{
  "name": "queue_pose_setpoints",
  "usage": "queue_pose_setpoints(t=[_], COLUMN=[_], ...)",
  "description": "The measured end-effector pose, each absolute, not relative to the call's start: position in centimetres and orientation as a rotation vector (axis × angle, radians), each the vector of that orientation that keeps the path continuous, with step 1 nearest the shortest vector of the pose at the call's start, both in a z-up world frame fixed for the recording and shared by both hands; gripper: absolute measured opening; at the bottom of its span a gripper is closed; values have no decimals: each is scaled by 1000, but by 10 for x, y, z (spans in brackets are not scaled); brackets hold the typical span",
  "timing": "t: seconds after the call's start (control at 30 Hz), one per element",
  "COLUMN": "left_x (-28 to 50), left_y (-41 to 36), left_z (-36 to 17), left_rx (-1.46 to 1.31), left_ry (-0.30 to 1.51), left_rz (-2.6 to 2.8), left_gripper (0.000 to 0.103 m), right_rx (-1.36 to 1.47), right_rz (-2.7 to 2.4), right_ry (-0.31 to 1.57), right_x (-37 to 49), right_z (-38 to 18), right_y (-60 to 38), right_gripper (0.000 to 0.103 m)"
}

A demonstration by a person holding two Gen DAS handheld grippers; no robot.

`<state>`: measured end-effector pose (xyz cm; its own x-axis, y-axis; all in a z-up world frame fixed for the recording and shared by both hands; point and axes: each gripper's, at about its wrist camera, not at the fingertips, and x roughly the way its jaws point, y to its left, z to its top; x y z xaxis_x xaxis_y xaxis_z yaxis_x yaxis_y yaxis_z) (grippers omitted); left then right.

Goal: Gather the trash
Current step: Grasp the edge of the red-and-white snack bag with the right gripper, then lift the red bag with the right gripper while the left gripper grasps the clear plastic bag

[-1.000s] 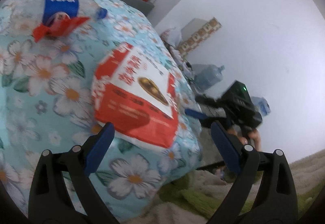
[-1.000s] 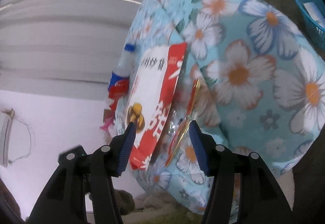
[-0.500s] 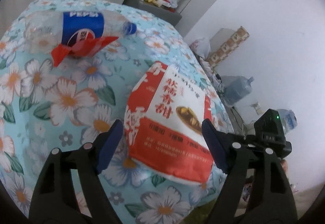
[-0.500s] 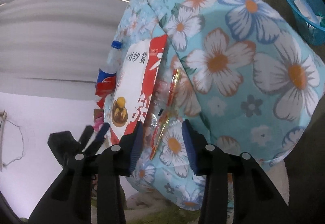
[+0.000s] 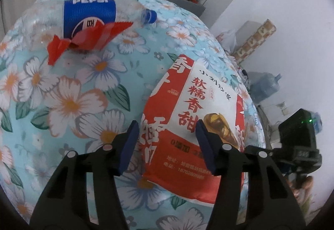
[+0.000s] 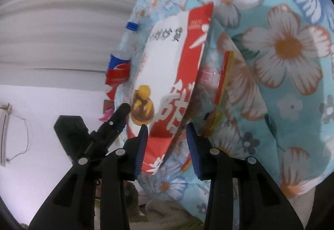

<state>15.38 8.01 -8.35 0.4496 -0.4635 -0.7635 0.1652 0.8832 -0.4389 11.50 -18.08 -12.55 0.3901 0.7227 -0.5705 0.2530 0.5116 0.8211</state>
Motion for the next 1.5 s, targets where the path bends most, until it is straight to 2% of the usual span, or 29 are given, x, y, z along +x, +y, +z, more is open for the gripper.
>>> queue_pose_setpoints(t=[0.23, 0.27, 0.3, 0.57, 0.7, 0.97, 1.17, 1.37, 1.5], left_x=[152, 152, 152, 146, 144, 144, 144, 142, 136], left_y=[84, 86, 87, 92, 96, 95, 94, 98, 101], left_z=[-86, -86, -87, -80, -77, -79, -80, -77, -65], left_rx=[-340, -348, -358, -400, -445, -448, -446, -471, -490], left_ry=[1034, 1038, 1043, 1035, 1030, 1035, 1036, 1024, 976], left_rz=[-386, -386, -389, -407, -433, -410, -407, -428, -461], left_gripper=[53, 53, 52, 50, 50, 50, 50, 50, 50], right_rx=[1051, 1049, 1053, 1147, 1126, 1164, 1081, 1085, 1101], right_rz=[443, 424, 396, 444, 512, 485, 437, 489, 535], right_ry=[1085, 1080, 1072, 988, 935, 986, 997, 957, 844], right_x=[119, 120, 120, 125, 128, 141, 147, 150, 145], right_z=[-113, -114, -117, -121, -107, -118, -108, -98, -75], right_y=[-173, -173, -173, -175, -172, -162, -145, -144, -163], right_gripper=[38, 33, 22, 6, 5, 9, 12, 4, 2])
